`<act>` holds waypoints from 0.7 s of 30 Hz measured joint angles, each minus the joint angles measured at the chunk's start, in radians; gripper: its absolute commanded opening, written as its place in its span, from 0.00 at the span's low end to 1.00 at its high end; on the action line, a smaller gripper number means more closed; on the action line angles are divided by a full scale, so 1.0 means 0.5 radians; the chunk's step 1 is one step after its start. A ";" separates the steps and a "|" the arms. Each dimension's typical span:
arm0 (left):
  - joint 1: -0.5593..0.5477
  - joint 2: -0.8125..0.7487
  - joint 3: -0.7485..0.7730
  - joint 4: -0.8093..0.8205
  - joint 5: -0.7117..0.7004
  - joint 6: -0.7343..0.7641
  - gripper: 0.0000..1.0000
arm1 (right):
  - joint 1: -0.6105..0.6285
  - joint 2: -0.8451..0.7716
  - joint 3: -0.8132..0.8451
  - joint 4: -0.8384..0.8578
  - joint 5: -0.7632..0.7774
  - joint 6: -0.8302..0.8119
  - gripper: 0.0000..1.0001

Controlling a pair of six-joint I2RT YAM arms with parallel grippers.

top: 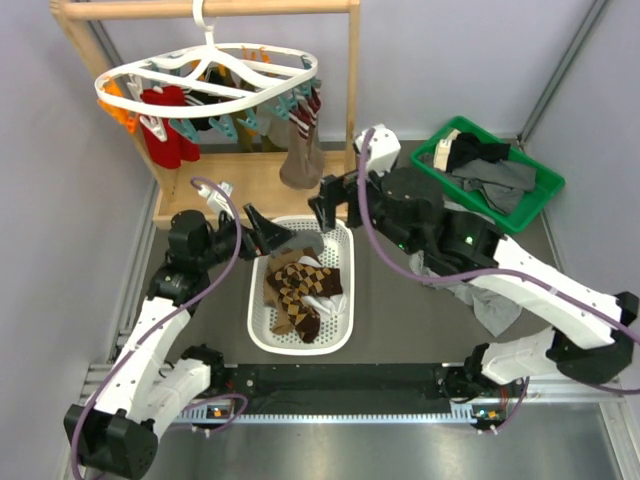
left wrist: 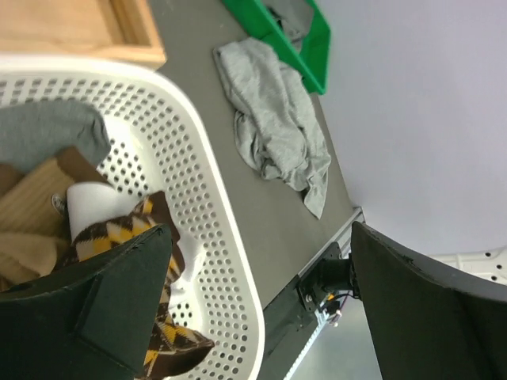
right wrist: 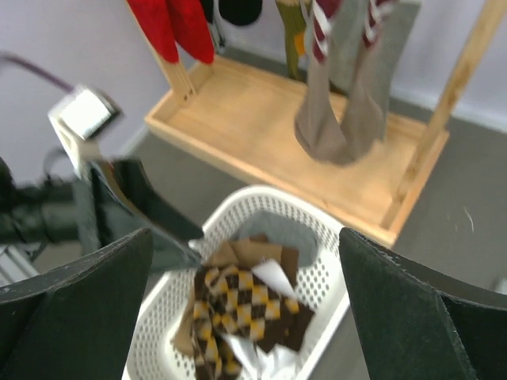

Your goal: Remove the socks clipped to the hanger

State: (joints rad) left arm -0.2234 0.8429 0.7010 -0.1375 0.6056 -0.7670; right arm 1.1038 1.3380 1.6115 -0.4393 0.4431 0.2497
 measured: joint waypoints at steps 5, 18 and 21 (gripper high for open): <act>0.000 0.026 0.167 -0.130 0.037 0.083 0.99 | 0.001 -0.231 -0.163 -0.237 0.020 0.131 0.99; 0.000 -0.455 0.183 -0.251 0.031 0.269 0.99 | 0.001 -0.952 -0.731 -0.382 0.001 0.349 0.99; -0.001 -0.464 0.195 -0.253 0.042 0.276 0.99 | 0.001 -1.016 -0.784 -0.352 -0.015 0.385 0.99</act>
State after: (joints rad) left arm -0.2237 0.6109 0.7982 -0.2638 0.6266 -0.6289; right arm 1.1042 0.8299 1.2198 -0.6155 0.4355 0.4423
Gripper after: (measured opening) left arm 0.987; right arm 0.990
